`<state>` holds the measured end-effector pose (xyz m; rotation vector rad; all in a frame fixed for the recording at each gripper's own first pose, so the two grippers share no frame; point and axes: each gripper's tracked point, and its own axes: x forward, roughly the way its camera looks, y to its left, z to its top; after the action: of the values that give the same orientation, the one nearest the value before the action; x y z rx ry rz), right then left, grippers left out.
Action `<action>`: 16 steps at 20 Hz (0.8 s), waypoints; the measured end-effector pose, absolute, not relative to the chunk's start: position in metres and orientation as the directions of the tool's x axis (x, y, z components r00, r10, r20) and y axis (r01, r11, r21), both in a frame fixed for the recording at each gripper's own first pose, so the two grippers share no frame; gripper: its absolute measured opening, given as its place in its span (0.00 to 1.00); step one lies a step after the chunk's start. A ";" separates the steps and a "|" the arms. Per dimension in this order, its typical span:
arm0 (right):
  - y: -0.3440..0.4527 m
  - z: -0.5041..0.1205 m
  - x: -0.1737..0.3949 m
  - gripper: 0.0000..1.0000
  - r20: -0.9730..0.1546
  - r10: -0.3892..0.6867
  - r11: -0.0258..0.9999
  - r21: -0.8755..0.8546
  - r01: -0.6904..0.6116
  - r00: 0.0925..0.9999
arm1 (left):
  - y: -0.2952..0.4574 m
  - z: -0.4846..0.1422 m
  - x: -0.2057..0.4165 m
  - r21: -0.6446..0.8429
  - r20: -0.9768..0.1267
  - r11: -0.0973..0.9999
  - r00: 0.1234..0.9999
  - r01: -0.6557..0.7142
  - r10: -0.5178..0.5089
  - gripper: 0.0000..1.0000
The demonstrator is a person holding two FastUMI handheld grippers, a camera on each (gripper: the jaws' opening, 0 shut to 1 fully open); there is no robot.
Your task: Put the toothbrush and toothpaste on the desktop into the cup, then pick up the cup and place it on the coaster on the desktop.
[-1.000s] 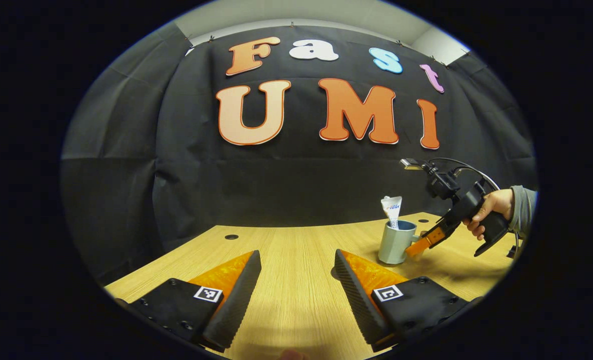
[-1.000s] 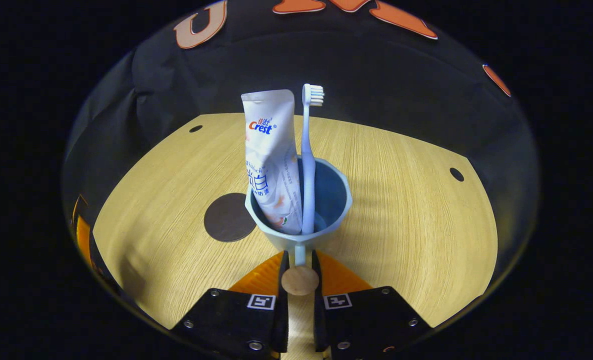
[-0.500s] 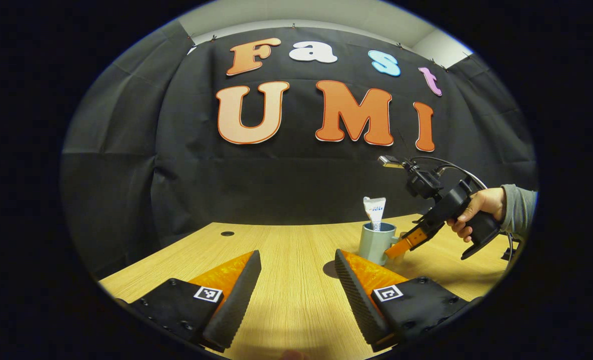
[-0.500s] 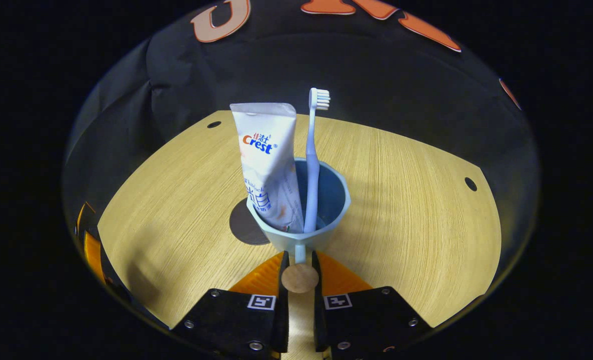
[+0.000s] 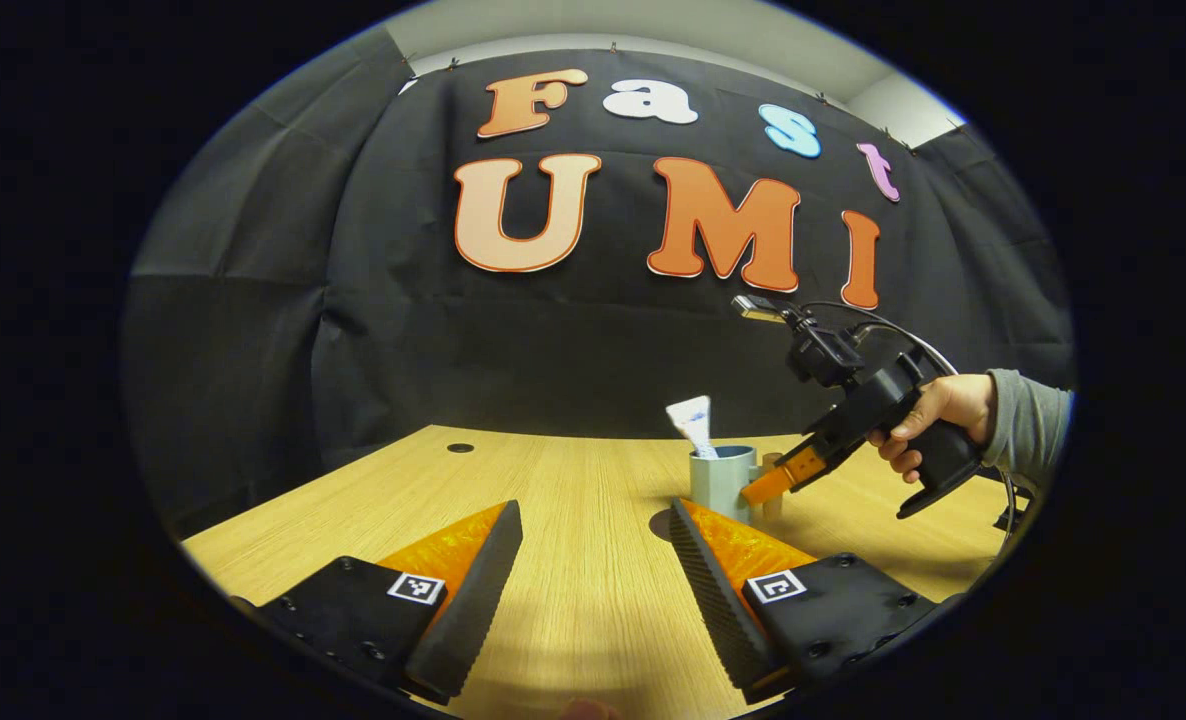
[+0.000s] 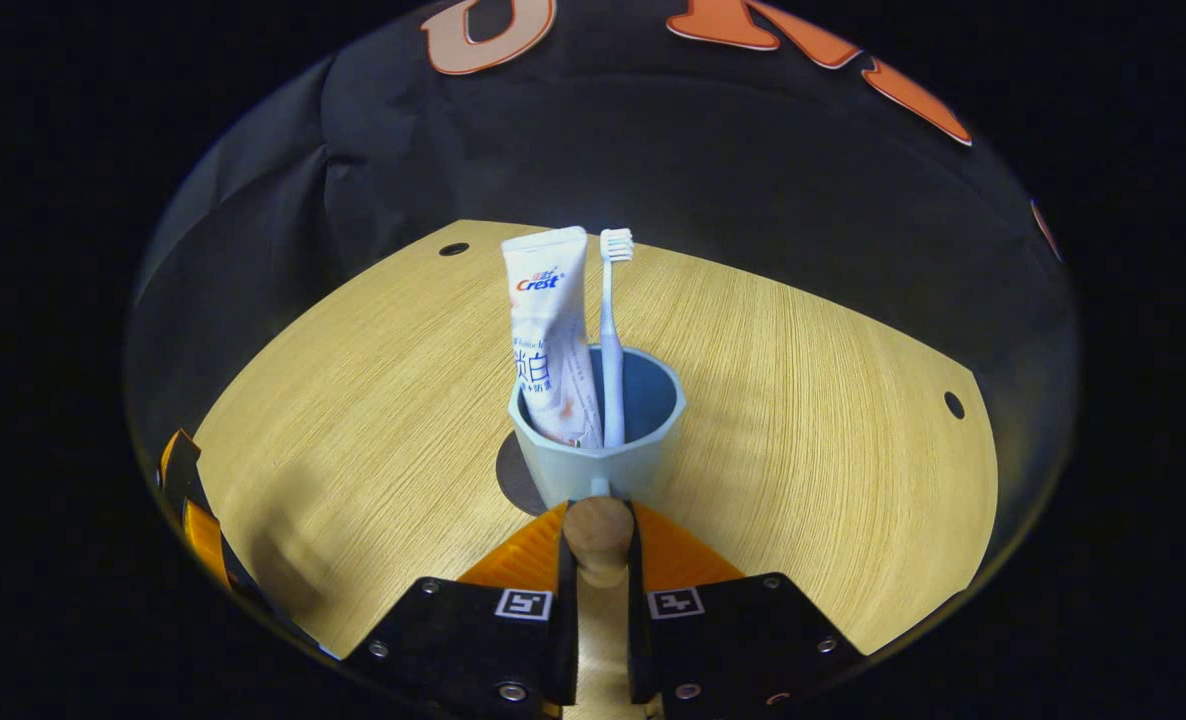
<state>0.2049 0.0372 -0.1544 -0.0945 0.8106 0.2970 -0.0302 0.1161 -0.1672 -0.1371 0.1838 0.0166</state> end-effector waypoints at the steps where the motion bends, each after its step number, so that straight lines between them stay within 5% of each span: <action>1: 0.036 -0.154 0.204 0.20 -0.728 0.223 0.953 0.022 -0.304 0.648 | 0.118 -0.169 -0.031 -0.129 -0.186 0.991 0.983 -0.031 0.007 0.94; 12: 0.035 -0.164 0.200 0.21 -0.796 0.210 0.956 0.044 -0.291 0.568 | 0.112 -0.181 -0.028 -0.142 -0.212 0.990 0.977 -0.021 -0.010 0.94; 13: 0.037 -0.167 0.201 0.30 -0.803 0.203 0.954 0.034 -0.297 0.560 | 0.110 -0.182 -0.028 -0.145 -0.217 0.989 0.976 -0.017 -0.015 0.94; 16: 0.034 -0.168 0.200 0.33 -0.820 0.195 0.948 0.016 -0.319 0.538 | 0.107 -0.189 -0.029 -0.137 -0.237 0.990 0.971 -0.015 -0.018 0.94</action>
<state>0.1995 0.0339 -0.1679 -0.1411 0.9550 0.3071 -0.0286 0.1069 -0.1888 -0.1386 0.2406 -0.0019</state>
